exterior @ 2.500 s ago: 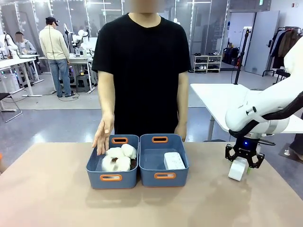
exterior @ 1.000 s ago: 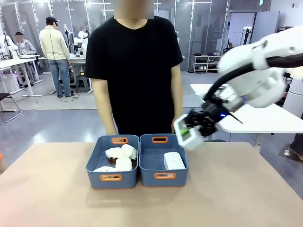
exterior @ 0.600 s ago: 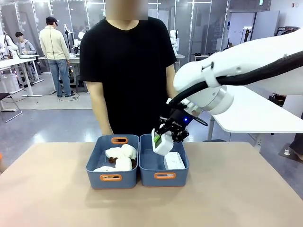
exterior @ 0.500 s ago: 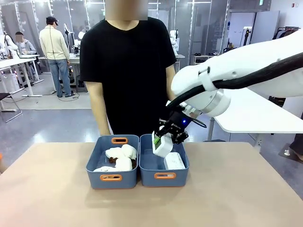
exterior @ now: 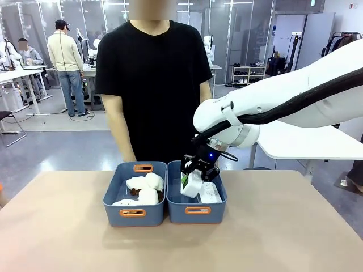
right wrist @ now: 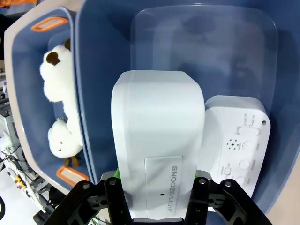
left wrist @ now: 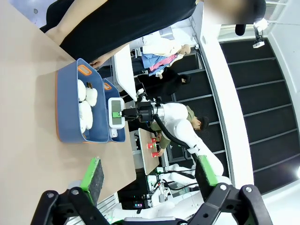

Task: Sort the digital clocks into the basket.
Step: Pick up the Digital clock from the table and place it into the empty Plastic storage basket.

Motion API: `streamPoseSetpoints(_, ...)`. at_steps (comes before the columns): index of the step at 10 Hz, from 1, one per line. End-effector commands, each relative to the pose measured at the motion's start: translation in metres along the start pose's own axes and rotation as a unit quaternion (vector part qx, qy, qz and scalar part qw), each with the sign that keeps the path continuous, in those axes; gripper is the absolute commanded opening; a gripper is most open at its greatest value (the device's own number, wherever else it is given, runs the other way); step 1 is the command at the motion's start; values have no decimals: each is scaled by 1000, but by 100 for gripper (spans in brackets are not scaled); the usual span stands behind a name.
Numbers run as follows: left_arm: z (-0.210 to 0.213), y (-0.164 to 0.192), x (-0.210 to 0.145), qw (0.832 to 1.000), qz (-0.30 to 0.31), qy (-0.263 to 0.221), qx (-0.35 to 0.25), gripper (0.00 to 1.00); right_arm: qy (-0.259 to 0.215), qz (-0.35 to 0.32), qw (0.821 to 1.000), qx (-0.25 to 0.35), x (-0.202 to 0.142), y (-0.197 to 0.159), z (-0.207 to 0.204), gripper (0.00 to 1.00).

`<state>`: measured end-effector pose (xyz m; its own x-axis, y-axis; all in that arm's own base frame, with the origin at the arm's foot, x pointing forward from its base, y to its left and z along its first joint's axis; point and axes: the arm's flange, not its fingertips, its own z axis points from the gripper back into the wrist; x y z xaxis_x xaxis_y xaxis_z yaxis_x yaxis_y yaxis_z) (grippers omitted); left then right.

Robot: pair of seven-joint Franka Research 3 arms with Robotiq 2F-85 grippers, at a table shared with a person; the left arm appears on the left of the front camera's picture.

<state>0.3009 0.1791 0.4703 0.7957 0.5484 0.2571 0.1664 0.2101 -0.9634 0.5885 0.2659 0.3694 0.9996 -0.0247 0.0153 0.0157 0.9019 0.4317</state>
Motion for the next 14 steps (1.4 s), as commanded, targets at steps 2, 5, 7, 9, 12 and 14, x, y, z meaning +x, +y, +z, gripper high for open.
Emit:
streamPoseSetpoints(2, 2, -2, -2, 1000, -7, 7, -3, 100, -13, -6, 1000, -22, 8, 5, -5, 68)
streamPoseSetpoints(5, 2, -2, -2, 1000, -7, 7, -3, 100, -17, -1, 1000, -6, 0, 0, 15, 100)
streamPoseSetpoints(7, 2, -2, -2, 1000, -7, 7, -3, 100, -11, 3, 1000, 7, -9, -18, 22, 100)
streamPoseSetpoints(9, 2, -2, -2, 1000, -7, 7, -3, 100, -15, 6, 1000, -4, 5, 3, 14, 100)
streamPoseSetpoints(12, 2, -2, -2, 1000, -7, 7, -3, 100, -15, 6, 1000, -4, 5, 3, 14, 100)
streamPoseSetpoints(14, 2, -2, -2, 1000, -7, 7, -3, 100, -15, 6, 1000, -4, 5, 3, 14, 100)
